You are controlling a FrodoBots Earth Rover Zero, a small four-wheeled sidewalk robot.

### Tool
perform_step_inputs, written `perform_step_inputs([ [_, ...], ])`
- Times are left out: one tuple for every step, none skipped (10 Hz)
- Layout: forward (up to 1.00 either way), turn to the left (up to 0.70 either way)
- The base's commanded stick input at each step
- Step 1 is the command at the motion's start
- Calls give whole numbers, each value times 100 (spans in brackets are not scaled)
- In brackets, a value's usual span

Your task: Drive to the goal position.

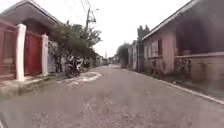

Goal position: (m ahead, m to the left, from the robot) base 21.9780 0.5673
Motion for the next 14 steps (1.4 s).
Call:
perform_step_inputs([
  [70, 2],
  [70, 2],
  [70, 2],
  [70, 2],
  [70, 2],
  [70, 2],
  [70, 2],
  [70, 3],
  [70, 3],
  [70, 4],
  [70, 4],
  [70, 3],
  [70, 2],
  [70, 2],
])
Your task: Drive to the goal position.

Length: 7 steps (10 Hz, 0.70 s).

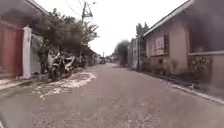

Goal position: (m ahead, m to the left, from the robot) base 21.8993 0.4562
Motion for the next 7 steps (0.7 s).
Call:
perform_step_inputs([
  [70, 2],
  [70, 2],
  [70, 2],
  [70, 4],
  [70, 29],
  [70, 35],
  [70, 21],
])
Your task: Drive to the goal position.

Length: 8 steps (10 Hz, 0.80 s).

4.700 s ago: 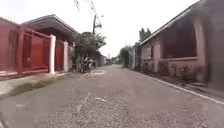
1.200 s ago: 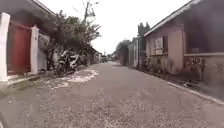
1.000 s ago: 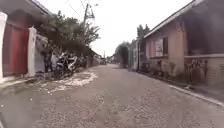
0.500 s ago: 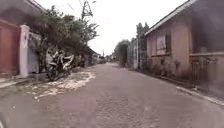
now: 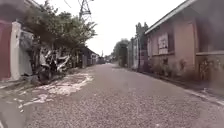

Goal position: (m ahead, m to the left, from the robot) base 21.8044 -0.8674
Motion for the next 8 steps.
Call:
perform_step_inputs([
  [70, 6],
  [70, 0],
  [70, 0],
  [70, 0],
  [70, 0],
  [70, 0],
  [70, 0],
  [70, 0],
])
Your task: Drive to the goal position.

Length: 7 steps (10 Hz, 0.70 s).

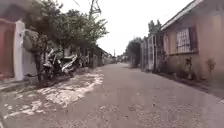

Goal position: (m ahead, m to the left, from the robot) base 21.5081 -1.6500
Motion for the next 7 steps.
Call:
perform_step_inputs([
  [70, 0],
  [70, 0],
  [70, 0],
  [70, 0],
  [70, 0],
  [70, 0],
  [70, 0],
])
